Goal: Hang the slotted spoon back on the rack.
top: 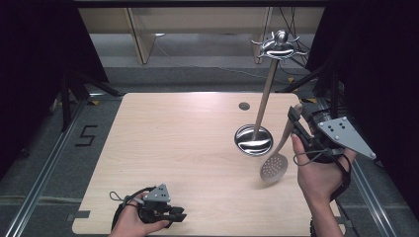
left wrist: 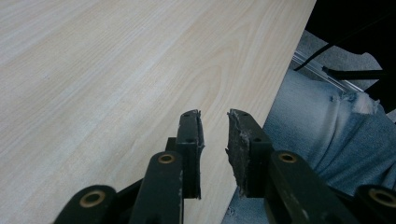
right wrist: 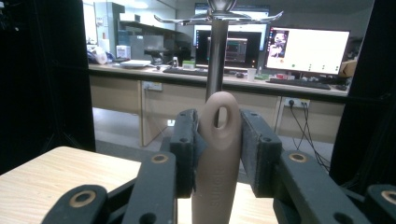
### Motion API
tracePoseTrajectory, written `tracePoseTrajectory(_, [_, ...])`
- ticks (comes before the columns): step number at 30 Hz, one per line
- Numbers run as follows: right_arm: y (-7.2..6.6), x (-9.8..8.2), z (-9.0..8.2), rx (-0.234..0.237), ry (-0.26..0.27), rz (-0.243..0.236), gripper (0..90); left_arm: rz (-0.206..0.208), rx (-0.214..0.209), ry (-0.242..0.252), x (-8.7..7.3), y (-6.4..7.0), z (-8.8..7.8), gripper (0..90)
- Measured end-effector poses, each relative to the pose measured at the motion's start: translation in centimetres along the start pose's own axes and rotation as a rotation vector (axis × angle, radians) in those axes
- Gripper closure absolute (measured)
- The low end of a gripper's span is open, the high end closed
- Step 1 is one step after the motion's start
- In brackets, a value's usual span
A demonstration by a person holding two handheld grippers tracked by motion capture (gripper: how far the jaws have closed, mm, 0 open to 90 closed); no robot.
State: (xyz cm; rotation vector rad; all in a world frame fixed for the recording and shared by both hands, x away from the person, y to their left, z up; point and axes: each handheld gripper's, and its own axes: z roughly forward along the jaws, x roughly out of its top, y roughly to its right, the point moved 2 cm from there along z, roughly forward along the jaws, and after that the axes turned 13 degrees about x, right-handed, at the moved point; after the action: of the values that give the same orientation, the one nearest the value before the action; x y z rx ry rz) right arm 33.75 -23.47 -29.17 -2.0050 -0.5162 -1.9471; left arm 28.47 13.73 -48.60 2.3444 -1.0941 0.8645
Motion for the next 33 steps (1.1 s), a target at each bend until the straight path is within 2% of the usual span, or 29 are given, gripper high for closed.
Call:
tracePoseTrajectory(1, [-0.1,0.0,0.0,0.004,-0.003,0.011,68.9,0.0,0.0,0.0,0.0,0.0,0.0,73.1])
tracePoseTrajectory(2, [0.0,0.1,0.1,-0.009,-0.001,0.003,68.9,-0.004,0.001,-0.001,0.0,0.0,0.0,73.1])
tracePoseTrajectory(4, [0.0,0.2,0.3,-0.005,-0.001,-0.009,68.9,-0.002,0.001,-0.001,0.0,0.0,0.0,73.1])
tracePoseTrajectory(10, [-0.2,0.5,0.7,0.002,0.001,-0.001,68.9,0.006,-0.001,0.001,0.0,-0.1,-0.1,73.1])
tracePoseTrajectory(11, [-0.2,0.6,0.7,-0.01,0.007,-0.01,68.9,0.006,0.0,0.002,0.0,-0.1,-0.1,73.1])
tracePoseTrajectory(12, [-0.3,0.7,0.9,-0.006,0.006,-0.007,68.9,-0.019,-0.002,0.002,0.0,0.1,-0.1,73.1])
tracePoseTrajectory(14, [-0.2,0.9,1.0,-0.011,0.011,-0.024,68.9,-0.02,-0.002,0.002,0.0,0.1,-0.1,73.1])
tracePoseTrajectory(15, [-0.3,0.9,1.0,-0.009,0.008,-0.011,68.9,-0.02,-0.001,0.003,0.0,0.1,-0.1,73.1])
tracePoseTrajectory(19, [-0.3,1.2,1.3,-0.014,0.018,-0.015,68.8,-0.024,-0.001,0.006,0.0,0.1,0.0,73.1])
tracePoseTrajectory(22, [-0.2,1.6,1.7,-0.016,0.023,-0.031,68.8,-0.024,-0.001,0.007,0.1,0.1,-0.1,73.1])
tracePoseTrajectory(25, [-0.3,1.8,1.9,-0.013,0.028,-0.012,68.8,-0.026,-0.001,0.009,0.1,0.1,-0.1,73.1])
tracePoseTrajectory(26, [-0.3,1.8,1.9,-0.013,0.028,-0.012,68.8,-0.026,-0.001,0.01,0.1,0.1,-0.1,73.1])
tracePoseTrajectory(27, [-0.3,1.9,2.0,-0.016,0.031,-0.012,68.8,-0.008,-0.002,0.015,0.1,0.0,-0.1,73.1])
tracePoseTrajectory(31, [-0.1,2.2,2.4,-0.025,0.04,-0.029,68.8,-0.007,0.001,0.019,0.1,-0.1,-0.2,73.1])
tracePoseTrajectory(33, [-0.2,2.3,2.5,-0.023,0.04,-0.017,68.8,-0.004,0.005,0.019,0.1,-0.1,-0.2,73.1])
